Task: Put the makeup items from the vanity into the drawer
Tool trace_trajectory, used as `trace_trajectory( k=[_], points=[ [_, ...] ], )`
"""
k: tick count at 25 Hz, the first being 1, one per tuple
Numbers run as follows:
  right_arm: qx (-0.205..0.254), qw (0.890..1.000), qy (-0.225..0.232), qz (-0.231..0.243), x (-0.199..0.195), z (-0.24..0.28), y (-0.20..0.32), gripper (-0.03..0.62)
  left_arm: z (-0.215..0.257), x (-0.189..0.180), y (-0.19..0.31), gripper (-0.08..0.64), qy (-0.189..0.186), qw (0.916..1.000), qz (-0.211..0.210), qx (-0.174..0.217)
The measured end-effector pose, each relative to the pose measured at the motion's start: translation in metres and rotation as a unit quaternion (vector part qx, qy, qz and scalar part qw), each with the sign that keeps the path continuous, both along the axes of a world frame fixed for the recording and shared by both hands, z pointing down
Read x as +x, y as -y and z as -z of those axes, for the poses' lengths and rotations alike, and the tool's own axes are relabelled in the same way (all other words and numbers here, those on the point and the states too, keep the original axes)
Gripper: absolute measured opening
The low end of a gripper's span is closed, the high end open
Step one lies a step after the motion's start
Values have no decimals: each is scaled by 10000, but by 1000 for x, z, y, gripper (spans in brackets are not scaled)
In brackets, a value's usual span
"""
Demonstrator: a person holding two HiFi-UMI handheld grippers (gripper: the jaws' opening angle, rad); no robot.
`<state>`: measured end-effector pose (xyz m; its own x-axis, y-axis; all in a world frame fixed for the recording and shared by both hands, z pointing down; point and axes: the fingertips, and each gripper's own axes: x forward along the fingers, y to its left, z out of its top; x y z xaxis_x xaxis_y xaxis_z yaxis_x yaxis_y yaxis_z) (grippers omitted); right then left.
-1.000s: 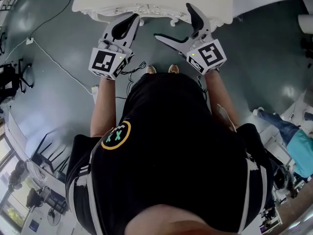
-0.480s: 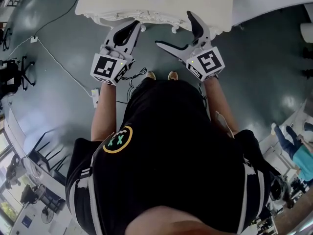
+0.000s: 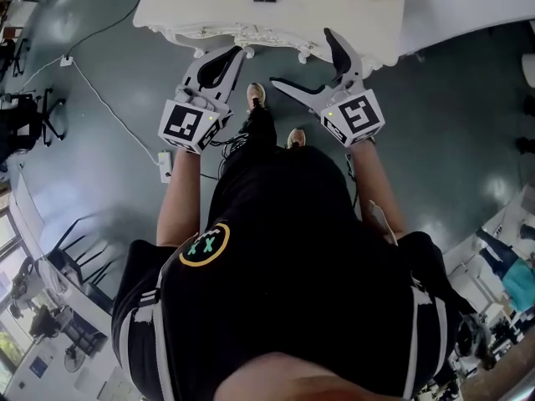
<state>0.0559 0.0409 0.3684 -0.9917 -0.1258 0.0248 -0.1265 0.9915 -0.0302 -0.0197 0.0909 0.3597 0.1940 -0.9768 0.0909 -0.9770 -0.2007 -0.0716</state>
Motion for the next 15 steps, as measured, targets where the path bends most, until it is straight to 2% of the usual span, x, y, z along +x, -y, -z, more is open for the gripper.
trace_trajectory(
  k=[6, 15],
  points=[
    [-35, 9999, -110, -124, -28, -12, 27, 600, -8, -33, 29, 21, -63, 9999, -111, 13],
    [12, 9989, -369, -300, -109, -20, 81, 600, -13, -117, 94, 21, -211, 9988, -437, 61]
  ],
)
